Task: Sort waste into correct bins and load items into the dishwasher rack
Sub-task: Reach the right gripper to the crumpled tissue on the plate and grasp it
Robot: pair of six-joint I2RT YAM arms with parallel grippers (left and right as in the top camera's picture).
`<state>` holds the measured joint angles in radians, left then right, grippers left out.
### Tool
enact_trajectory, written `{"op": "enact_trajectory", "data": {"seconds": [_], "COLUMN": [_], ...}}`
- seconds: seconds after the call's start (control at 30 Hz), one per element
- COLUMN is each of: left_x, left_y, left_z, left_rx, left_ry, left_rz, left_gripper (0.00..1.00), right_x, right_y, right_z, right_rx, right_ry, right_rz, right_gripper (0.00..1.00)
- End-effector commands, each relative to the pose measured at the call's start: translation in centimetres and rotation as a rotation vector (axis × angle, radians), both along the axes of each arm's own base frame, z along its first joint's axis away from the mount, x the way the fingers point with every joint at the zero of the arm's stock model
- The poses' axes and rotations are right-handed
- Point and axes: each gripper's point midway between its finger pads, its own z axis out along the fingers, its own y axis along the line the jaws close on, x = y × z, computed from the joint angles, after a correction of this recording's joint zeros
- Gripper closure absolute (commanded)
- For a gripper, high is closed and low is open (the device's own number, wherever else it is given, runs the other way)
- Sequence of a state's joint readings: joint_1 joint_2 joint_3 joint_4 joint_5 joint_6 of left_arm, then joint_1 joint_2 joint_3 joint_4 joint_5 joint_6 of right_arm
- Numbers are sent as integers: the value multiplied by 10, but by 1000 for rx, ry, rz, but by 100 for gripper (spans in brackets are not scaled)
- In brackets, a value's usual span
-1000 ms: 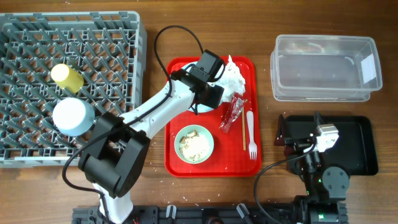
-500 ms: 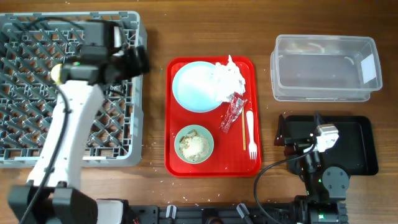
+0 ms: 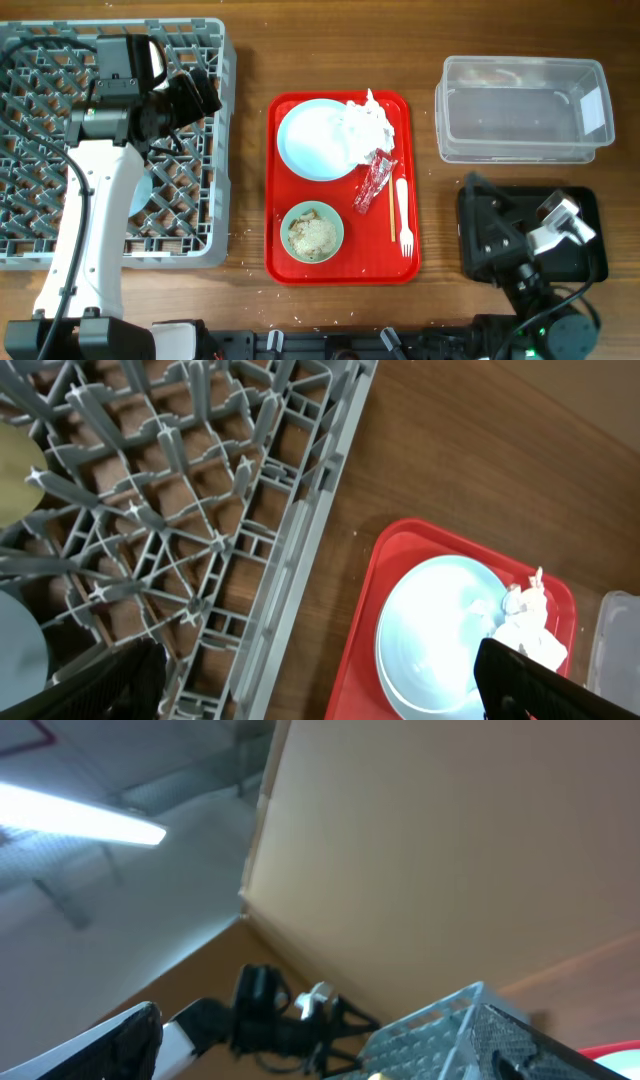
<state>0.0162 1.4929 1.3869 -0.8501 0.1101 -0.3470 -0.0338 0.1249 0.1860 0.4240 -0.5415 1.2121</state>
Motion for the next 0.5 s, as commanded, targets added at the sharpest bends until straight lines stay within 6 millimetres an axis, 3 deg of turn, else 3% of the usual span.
{"op": "enact_trajectory", "data": {"seconds": [0.0, 0.03, 0.1, 0.2, 0.3, 0.33, 0.37, 0.43, 0.47], "left_x": [1, 1, 1, 1, 1, 1, 1, 1, 1], "left_y": [0, 0, 0, 0, 0, 0, 0, 0, 0], "left_z": [8, 8, 8, 8, 8, 8, 8, 8, 8], "left_rx": [-15, -15, -15, -15, -15, -15, -15, -15, -15], "left_ry": [-22, -22, -22, -22, -22, -22, -22, -22, -22], "left_rz": [6, 6, 6, 6, 6, 6, 6, 6, 6], "left_gripper": [0, 0, 0, 0, 0, 0, 0, 0, 0], "right_x": [27, 38, 86, 146, 191, 208, 217, 226, 229], "right_y": [-1, 2, 11, 13, 36, 56, 76, 99, 103], "right_z": [44, 50, 53, 27, -30, -60, -91, -139, -163], "right_rx": [-286, -352, -547, -783, -1098, -1198, -1229, -1223, -1231], "right_ry": [-29, -21, 82, 287, 530, 604, 636, 708, 756], "right_rz": [-125, -120, -58, -17, 7, 26, 94, 199, 227], "right_gripper": [0, 0, 0, 0, 0, 0, 0, 0, 11]}}
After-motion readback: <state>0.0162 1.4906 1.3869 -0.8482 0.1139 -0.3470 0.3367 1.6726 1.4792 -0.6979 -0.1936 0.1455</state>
